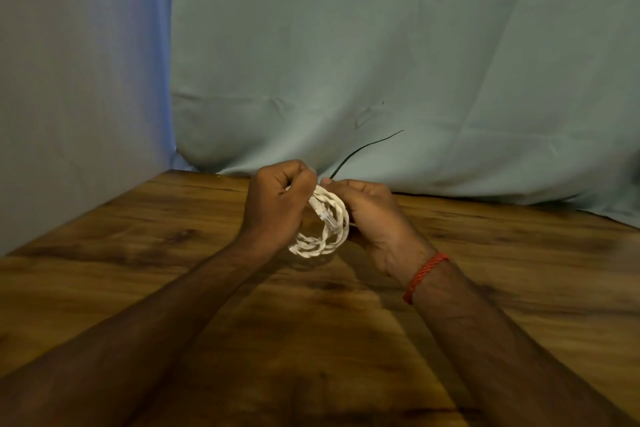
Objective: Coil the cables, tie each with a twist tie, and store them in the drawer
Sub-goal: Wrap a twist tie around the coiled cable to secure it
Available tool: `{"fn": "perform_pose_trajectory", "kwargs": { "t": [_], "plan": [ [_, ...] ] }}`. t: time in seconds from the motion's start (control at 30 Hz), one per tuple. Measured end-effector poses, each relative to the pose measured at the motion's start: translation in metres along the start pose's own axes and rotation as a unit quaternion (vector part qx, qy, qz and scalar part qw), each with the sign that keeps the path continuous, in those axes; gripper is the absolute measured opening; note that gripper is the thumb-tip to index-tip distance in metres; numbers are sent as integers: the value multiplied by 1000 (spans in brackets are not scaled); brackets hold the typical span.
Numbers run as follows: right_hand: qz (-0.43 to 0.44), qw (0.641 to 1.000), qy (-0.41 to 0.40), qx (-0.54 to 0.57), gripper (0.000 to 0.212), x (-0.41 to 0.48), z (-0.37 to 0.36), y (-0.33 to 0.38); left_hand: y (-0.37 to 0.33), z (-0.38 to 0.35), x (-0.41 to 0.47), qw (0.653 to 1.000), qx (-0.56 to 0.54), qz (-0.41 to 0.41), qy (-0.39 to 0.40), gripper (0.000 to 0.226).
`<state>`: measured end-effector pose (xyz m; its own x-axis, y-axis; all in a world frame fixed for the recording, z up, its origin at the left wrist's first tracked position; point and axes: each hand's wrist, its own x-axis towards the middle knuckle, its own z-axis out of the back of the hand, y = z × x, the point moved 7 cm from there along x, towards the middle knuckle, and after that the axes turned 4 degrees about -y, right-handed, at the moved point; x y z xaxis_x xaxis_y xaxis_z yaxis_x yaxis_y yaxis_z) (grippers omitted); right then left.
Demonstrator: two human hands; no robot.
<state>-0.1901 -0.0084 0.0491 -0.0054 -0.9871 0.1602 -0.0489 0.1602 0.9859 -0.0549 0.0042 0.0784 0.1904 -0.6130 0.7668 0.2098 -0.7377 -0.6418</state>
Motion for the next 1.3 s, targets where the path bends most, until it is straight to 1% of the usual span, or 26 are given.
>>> {"fn": "perform_pose_trajectory", "kwargs": {
  "t": [0.1,0.2,0.27,0.33,0.4,0.43,0.53,0.67,0.77,0.83,0.9,1.0,1.07,1.13,1.3],
  "plan": [
    [36,997,-60,35,22,3,9,9,3,-8,-7,999,-25,9,25,13],
    [85,990,-94,54,18,2,15,23,11,-13,-11,998,-29,47,44,12],
    [145,982,-119,0,17,-3,17,34,9,-15,-12,997,-5,39,73,7],
    [211,965,-146,-50,15,-9,19,44,-1,-19,-14,994,38,3,106,20],
    [239,954,-173,-52,15,-14,25,53,-10,-24,-16,992,35,-11,118,32],
    [244,950,-187,-51,15,-14,29,57,-13,-26,-16,993,26,-11,117,35],
    [238,949,-203,-45,16,-14,35,61,-17,-30,-17,994,-3,11,112,35],
    [204,961,-187,-15,15,-12,34,58,-14,-28,-14,994,-55,40,87,32],
    [192,964,-184,-5,14,-12,35,59,-14,-27,-13,994,-62,43,79,36],
    [187,964,-189,-16,14,-11,38,59,-13,-30,-17,994,-42,40,89,34],
    [182,963,-195,-27,15,-10,40,57,-14,-32,-22,994,-27,29,105,25],
    [178,963,-199,-25,13,-9,42,56,-12,-32,-24,989,-57,41,131,14],
    [173,964,-202,-22,14,-8,43,56,-10,-33,-25,981,-91,67,157,14],
    [167,964,-206,-18,14,-6,45,55,-8,-34,-26,975,-95,81,184,15],
    [164,962,-217,-23,14,-5,49,56,-15,-35,-28,973,-68,48,217,14]
  ]
}}
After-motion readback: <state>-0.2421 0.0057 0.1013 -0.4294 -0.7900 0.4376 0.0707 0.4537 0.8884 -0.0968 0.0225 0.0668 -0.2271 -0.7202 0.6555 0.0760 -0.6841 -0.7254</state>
